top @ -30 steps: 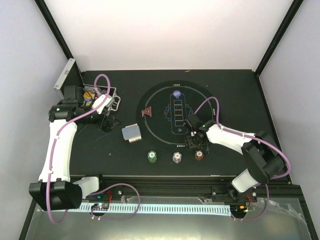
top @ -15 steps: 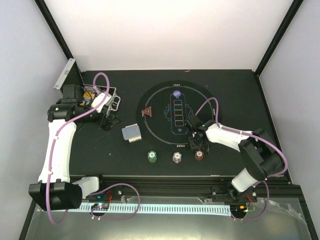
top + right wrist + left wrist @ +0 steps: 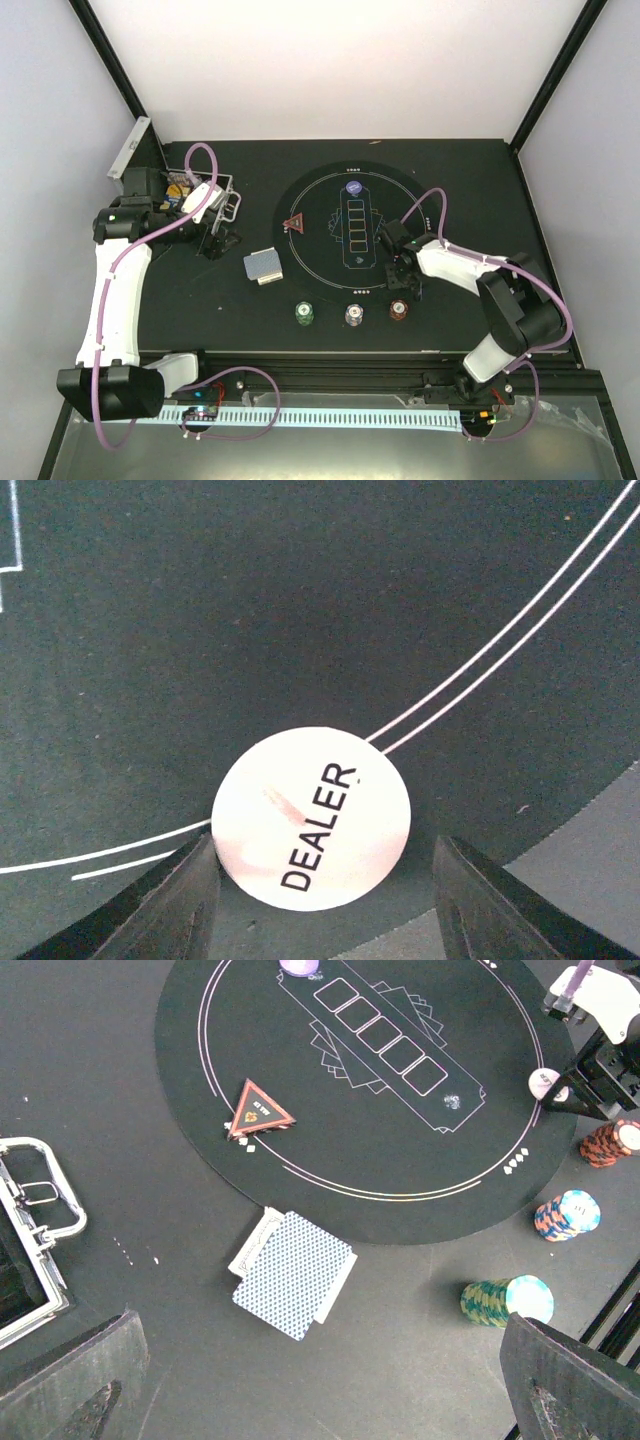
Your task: Distribute texas hold em gaming equipment
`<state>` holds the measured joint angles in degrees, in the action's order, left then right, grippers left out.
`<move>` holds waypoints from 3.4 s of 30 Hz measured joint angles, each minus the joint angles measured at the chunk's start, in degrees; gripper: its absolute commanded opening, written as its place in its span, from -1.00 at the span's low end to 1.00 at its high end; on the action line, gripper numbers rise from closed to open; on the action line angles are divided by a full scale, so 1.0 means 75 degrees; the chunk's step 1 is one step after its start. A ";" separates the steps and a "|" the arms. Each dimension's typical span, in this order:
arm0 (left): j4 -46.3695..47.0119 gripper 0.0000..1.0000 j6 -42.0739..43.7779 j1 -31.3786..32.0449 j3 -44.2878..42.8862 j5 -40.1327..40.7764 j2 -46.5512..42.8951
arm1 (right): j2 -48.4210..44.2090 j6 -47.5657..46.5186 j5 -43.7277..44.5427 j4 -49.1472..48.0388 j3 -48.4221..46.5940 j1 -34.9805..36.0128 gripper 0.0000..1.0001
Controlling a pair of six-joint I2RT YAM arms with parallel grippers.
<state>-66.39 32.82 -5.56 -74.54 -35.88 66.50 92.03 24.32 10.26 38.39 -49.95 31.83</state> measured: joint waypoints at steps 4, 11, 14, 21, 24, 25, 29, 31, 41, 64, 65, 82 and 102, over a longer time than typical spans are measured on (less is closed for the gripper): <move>-0.0003 0.98 0.0009 0.0000 0.0000 -0.0023 0.0003 | -0.0009 -0.0023 0.0026 0.0020 -0.0003 -0.0099 0.40; -0.0047 0.98 0.0134 0.0000 -0.0003 -0.0047 0.0213 | -0.0699 -0.0032 0.0347 0.0772 -0.0740 0.0230 0.62; -0.0149 0.98 0.0146 0.0000 -0.0058 -0.0044 0.0408 | -0.1070 0.0044 0.0557 0.1122 -0.1486 0.0729 0.76; -0.0105 0.98 -0.0154 0.0000 -0.0388 0.0134 0.0592 | -0.1166 0.0568 0.0694 0.1676 -0.3118 0.2760 0.89; 0.0023 0.98 -0.0326 0.0000 -0.0358 0.0242 0.0606 | -0.0612 0.0793 0.0577 0.1737 -0.3797 0.3885 0.89; 0.0061 0.98 -0.0393 0.0000 -0.0347 0.0297 0.0606 | -0.0402 0.0845 0.0501 0.1737 -0.3958 0.4167 0.89; 0.0119 0.98 -0.0536 0.0000 -0.0341 0.0385 0.0606 | 0.0612 0.1008 0.0227 0.1766 -0.4508 0.5103 0.88; 0.0119 0.98 -0.0551 0.0000 -0.0338 0.0376 0.0589 | 0.1020 0.1067 0.0108 0.1746 -0.4599 0.5313 0.85; 0.0207 0.98 -0.0571 0.0000 -0.0294 0.0125 0.0216 | 0.1585 0.1236 -0.0152 0.1737 -0.4459 0.5353 0.61; 0.0262 0.97 -0.0370 -0.0717 0.0114 0.0443 0.0195 | 0.2017 0.1204 -0.0358 0.1303 -0.4188 0.5036 0.35; 0.0262 0.97 -0.0370 -0.0761 0.0134 0.0449 0.0195 | 0.2025 0.1201 -0.0373 0.1279 -0.4182 0.5033 0.33; 0.0347 0.98 -0.0315 -0.0938 0.0204 0.0493 0.0181 | 0.2084 0.1209 -0.0595 0.1026 -0.3908 0.4998 0.09; 0.0347 0.98 -0.0195 -0.0968 0.0204 0.0490 0.0175 | 0.2162 0.1198 -0.0586 0.1084 -0.4060 0.4992 0.13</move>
<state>-63.79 31.35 -12.82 -73.01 -32.21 67.81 108.25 33.30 5.87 46.52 -80.40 69.28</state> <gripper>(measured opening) 0.989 0.566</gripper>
